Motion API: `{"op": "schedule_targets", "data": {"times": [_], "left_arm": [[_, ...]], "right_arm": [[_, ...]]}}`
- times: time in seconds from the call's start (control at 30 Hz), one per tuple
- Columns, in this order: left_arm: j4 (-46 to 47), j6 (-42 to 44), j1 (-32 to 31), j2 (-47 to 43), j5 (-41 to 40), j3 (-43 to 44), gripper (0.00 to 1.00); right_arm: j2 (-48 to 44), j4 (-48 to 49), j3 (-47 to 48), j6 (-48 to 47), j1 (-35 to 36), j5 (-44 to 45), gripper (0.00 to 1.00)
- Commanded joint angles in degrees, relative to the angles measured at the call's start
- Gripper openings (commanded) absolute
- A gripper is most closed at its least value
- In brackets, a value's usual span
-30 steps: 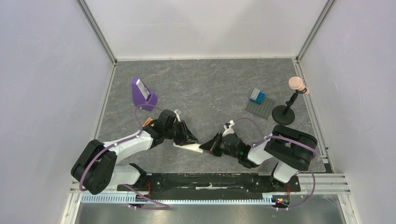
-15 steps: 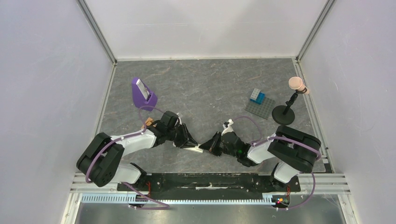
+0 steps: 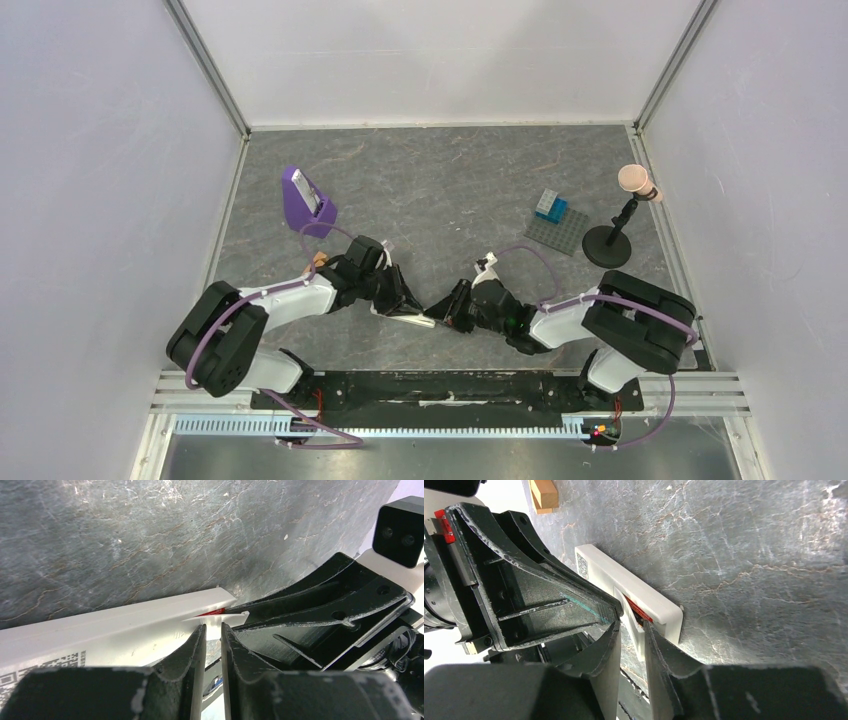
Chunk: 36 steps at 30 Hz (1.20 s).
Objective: Load the batteries into the remote control
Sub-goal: Load the battery cover into the remote control.
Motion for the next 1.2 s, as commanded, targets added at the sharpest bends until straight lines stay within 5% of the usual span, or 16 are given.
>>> {"op": "schedule_targets", "data": {"times": [0.0, 1.17], "left_arm": [[-5.9, 5.1, -0.2, 2.4, -4.8, -1.0, 0.23], [-1.3, 4.2, -0.1, 4.2, -1.8, -2.8, 0.18]], "right_arm": [[0.5, -13.4, 0.5, -4.0, 0.5, 2.3, 0.27], [-7.4, -24.1, 2.1, -5.7, 0.6, 4.5, 0.22]]}}
